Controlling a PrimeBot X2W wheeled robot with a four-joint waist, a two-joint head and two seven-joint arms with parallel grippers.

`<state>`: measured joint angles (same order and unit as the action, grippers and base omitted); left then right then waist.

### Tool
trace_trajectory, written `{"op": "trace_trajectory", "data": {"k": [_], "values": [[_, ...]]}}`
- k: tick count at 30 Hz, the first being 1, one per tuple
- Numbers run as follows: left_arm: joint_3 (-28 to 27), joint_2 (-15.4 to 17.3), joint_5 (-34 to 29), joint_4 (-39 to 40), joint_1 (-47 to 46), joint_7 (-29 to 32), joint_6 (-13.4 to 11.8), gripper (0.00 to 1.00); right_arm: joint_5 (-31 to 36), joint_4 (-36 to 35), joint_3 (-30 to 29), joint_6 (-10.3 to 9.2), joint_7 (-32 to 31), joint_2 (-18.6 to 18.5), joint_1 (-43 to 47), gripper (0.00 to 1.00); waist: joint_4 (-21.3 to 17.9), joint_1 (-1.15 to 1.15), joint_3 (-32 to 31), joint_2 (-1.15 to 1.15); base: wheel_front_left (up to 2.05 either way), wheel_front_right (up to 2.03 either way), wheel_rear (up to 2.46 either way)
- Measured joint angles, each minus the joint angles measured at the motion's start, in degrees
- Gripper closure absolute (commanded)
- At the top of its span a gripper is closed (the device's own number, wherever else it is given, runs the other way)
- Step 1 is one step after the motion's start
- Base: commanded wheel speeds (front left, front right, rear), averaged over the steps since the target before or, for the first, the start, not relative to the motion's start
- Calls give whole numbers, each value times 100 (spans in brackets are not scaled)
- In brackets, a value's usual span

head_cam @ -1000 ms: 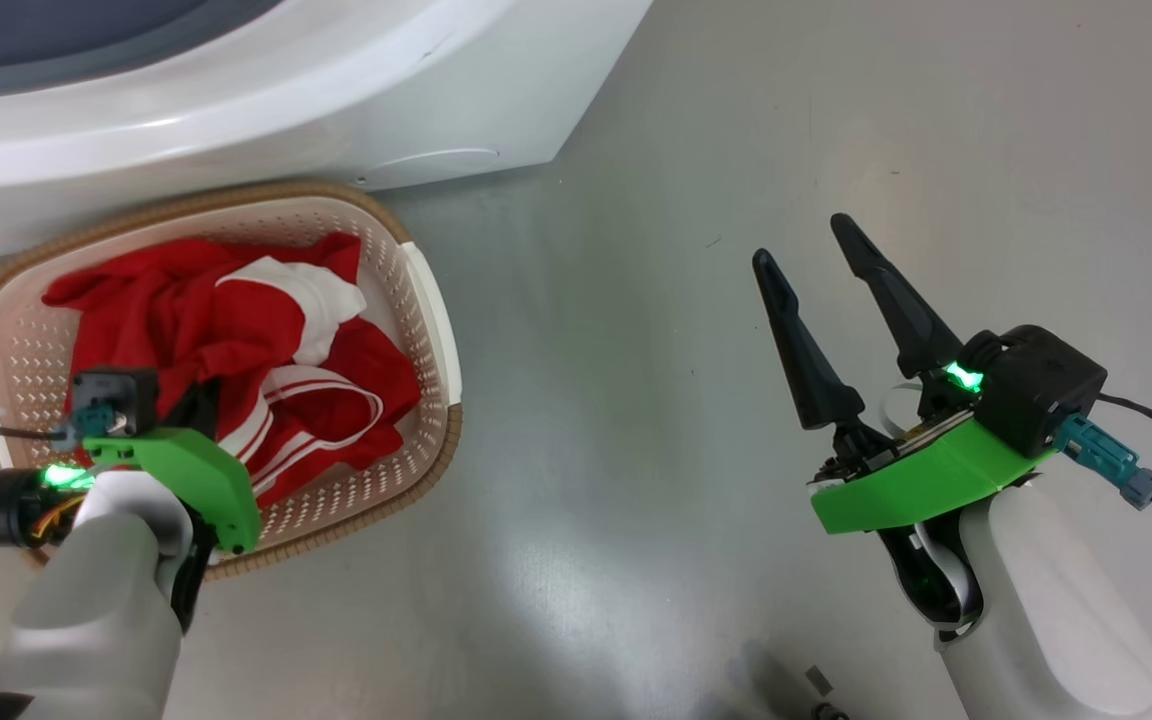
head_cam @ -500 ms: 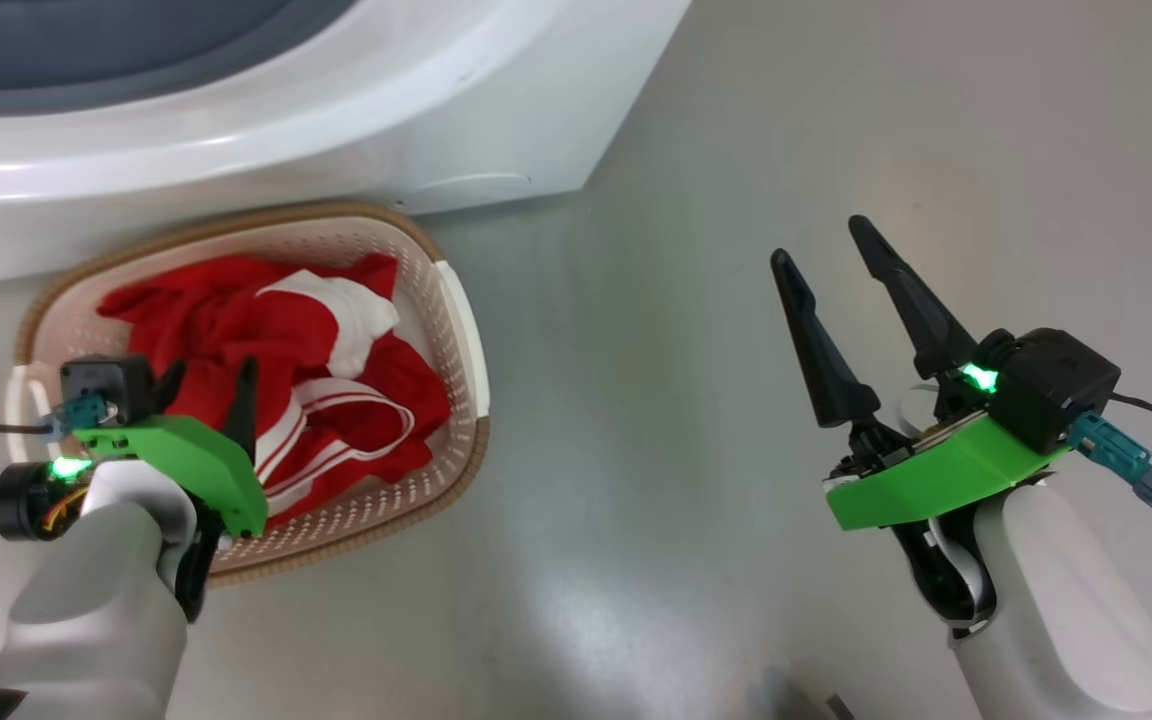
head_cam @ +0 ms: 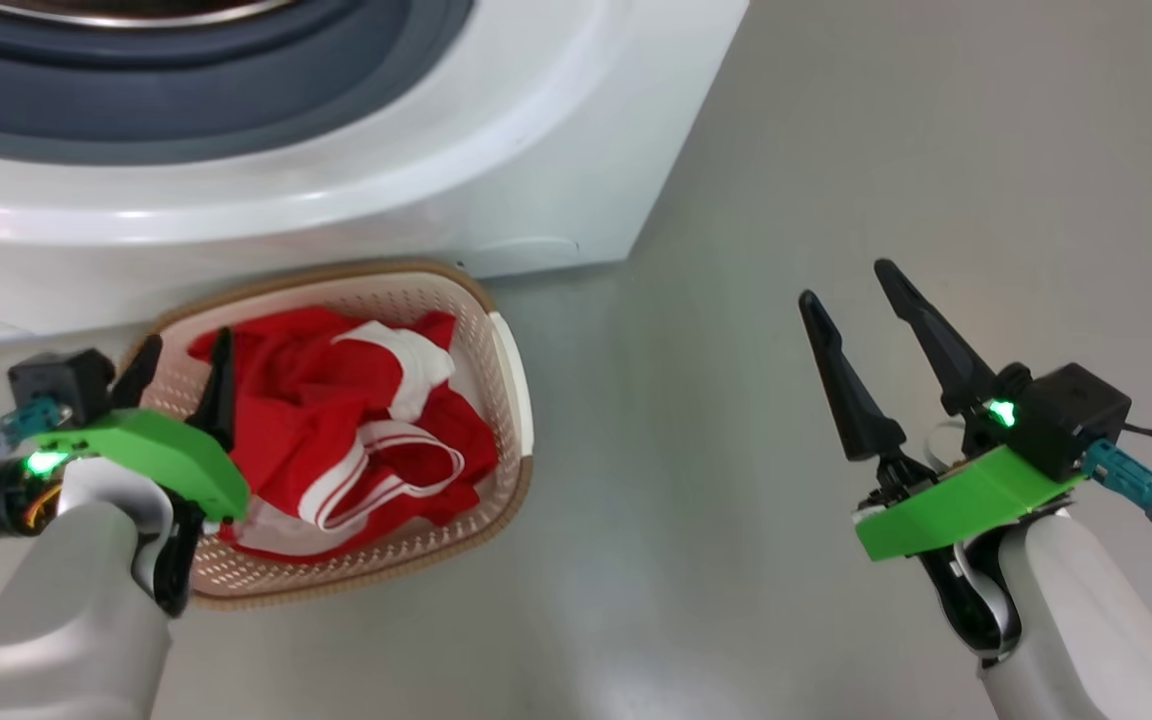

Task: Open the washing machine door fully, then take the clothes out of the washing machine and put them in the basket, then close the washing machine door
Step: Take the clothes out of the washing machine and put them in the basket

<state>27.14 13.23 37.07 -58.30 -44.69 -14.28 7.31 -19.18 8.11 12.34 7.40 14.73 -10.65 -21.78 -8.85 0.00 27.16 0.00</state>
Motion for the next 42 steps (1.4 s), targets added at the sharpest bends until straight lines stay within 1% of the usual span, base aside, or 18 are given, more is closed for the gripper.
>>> {"op": "trace_trajectory", "data": {"k": [8, 15, 19, 20, 28, 29, 35, 42], "values": [[-878, -64, -650, 822, 616, -1, -9, 0, -54, 71, -38, 0, 0, -142, 313, 0, 143, 0, -479, 0, 0, 0, 0], [-1522, -264, -1271, 1557, 1194, -1, -16, 0, -76, 112, -76, 0, 0, -236, 577, 0, 256, 0, -882, 0, 0, 0, 0], [-1880, -352, -1512, 1976, 1529, -1, -16, 0, -116, 125, -82, 0, 0, -253, 723, 0, 298, 0, -1093, 0, 0, 0, 0], [-2035, -398, -1655, 2179, 1701, -1, -16, 0, -118, 127, -103, 0, 0, -267, 814, 0, 315, 0, -1197, 0, 0, 0, 0], [-2551, -505, -2012, 3005, 2486, -1, -14, 0, -177, 130, -201, 0, 0, -360, 1153, 0, 358, 0, -1567, 0, 0, 0, 0], [-2551, -505, -2012, 3005, 2486, -1, -14, 0, -177, 130, -201, 0, 0, -360, 1153, 0, 358, 0, -1567, 0, 0, 0, 0], [-2906, -608, -2146, 3616, 3135, -1, -8, 0, -209, 127, -240, 0, 0, -403, 1383, 0, 386, 0, -1787, 0, 0, 0, 0], [-3117, -712, -2238, 4246, 3778, -1, -7, 0, -210, 113, -348, 0, 0, -431, 1511, 0, 444, 0, -1925, 0, 0, 0, 0]]}}
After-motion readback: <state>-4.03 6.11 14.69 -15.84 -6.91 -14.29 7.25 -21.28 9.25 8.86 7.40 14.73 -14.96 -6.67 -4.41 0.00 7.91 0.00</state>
